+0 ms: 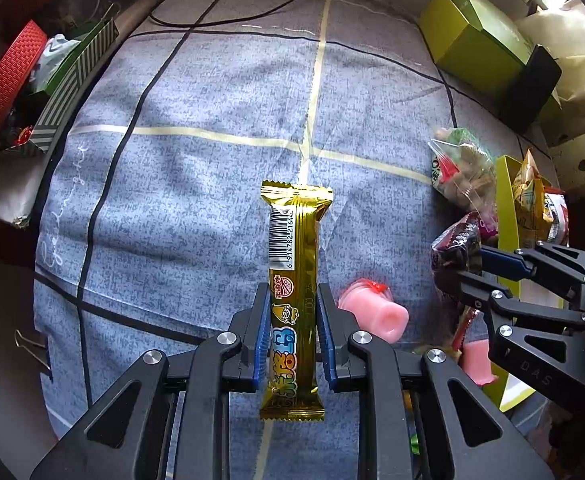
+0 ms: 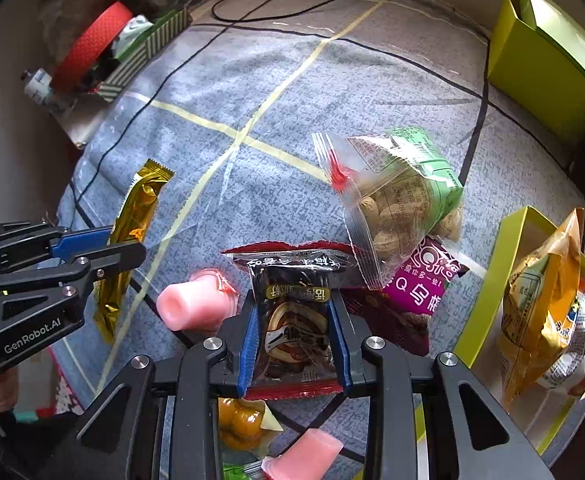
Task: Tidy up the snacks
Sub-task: 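Carry the gold candy bar and brown cake packet over the yellow-green tray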
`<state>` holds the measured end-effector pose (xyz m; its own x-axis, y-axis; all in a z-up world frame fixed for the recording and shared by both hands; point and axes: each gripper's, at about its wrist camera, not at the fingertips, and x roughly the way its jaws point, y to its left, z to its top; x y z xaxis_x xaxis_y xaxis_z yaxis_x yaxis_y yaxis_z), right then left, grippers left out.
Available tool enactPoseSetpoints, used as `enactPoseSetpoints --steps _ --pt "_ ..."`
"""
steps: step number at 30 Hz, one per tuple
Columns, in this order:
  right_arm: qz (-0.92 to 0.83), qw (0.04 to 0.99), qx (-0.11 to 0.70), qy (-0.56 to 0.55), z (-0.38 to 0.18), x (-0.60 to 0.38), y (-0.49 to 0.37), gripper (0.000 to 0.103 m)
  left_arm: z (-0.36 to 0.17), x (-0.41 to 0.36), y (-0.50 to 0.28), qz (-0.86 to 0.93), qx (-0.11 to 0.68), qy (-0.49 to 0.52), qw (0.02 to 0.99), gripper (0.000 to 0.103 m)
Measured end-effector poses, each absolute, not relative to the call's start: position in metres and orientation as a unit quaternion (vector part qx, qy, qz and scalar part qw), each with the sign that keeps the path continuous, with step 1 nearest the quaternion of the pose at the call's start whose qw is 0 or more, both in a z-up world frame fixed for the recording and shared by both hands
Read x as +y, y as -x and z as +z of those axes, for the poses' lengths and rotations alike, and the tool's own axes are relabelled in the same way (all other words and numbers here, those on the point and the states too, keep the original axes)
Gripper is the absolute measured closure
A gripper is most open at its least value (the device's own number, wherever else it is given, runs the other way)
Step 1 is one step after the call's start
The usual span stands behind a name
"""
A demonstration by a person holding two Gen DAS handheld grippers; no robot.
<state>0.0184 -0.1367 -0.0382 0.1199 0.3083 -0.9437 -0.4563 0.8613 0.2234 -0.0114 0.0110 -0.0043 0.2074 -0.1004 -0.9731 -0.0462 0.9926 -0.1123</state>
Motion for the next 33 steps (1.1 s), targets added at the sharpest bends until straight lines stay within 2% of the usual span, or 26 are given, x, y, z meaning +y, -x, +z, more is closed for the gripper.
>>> enactPoseSetpoints --steps 33 --pt "0.246 0.79 0.562 -0.003 0.04 -0.167 0.011 0.075 0.051 -0.027 0.01 -0.057 0.585 0.046 0.808 0.081"
